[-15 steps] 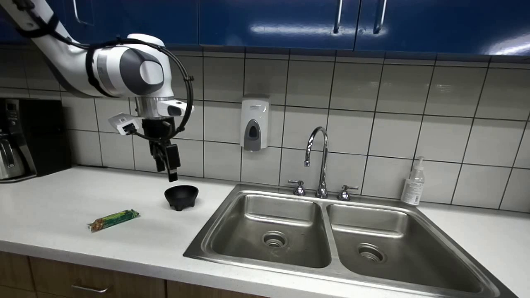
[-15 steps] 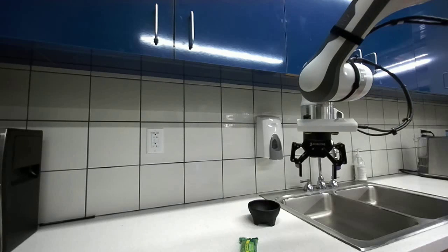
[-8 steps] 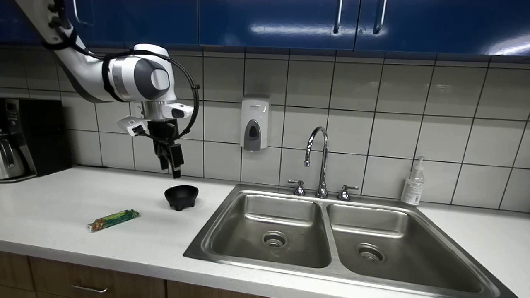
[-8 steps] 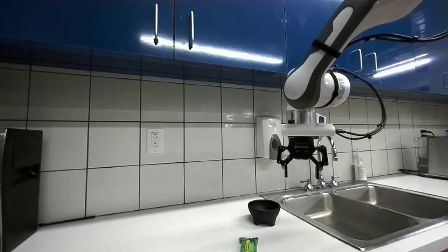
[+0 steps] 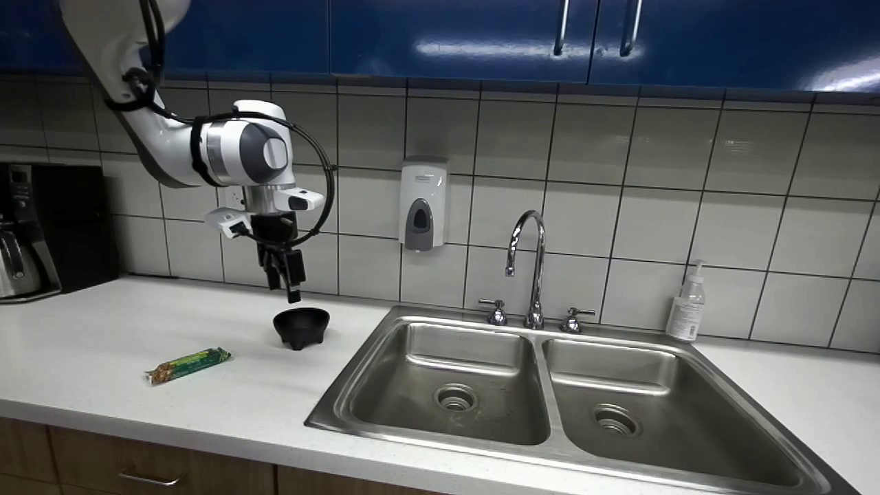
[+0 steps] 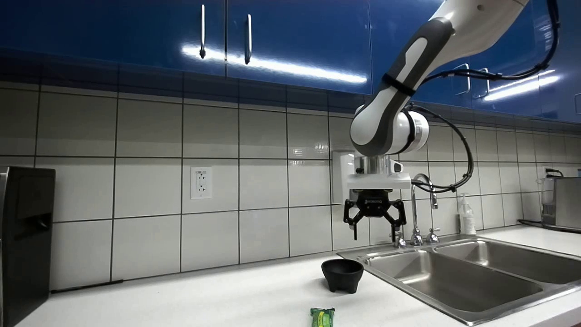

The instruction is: Put the black bowl in the sink

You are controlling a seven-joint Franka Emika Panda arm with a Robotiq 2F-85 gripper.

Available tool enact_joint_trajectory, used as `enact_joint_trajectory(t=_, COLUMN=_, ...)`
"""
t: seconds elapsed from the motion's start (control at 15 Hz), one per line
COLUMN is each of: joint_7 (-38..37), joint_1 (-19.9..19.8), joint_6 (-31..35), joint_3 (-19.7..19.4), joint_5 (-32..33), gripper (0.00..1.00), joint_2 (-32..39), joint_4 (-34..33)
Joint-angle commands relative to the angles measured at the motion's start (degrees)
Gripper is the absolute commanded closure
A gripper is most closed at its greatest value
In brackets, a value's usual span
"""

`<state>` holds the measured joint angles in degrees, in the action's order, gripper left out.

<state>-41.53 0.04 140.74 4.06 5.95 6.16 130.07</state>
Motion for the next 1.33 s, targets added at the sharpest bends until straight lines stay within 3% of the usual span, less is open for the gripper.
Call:
enact_joint_trajectory(t=0.0, joint_7=0.6, joint_1=1.9, joint_6=-1.5, joint_3=-1.6, joint_5=-1.7, gripper=0.00, joint_2=4.9, joint_4=-4.9)
enact_joint_trajectory(t=1.27, joint_7=2.3, joint_1=3.7, joint_6=-2.9, joint_3=-5.4, joint_5=-6.9, gripper=0.00, joint_2=20.5, joint_4=-18.6)
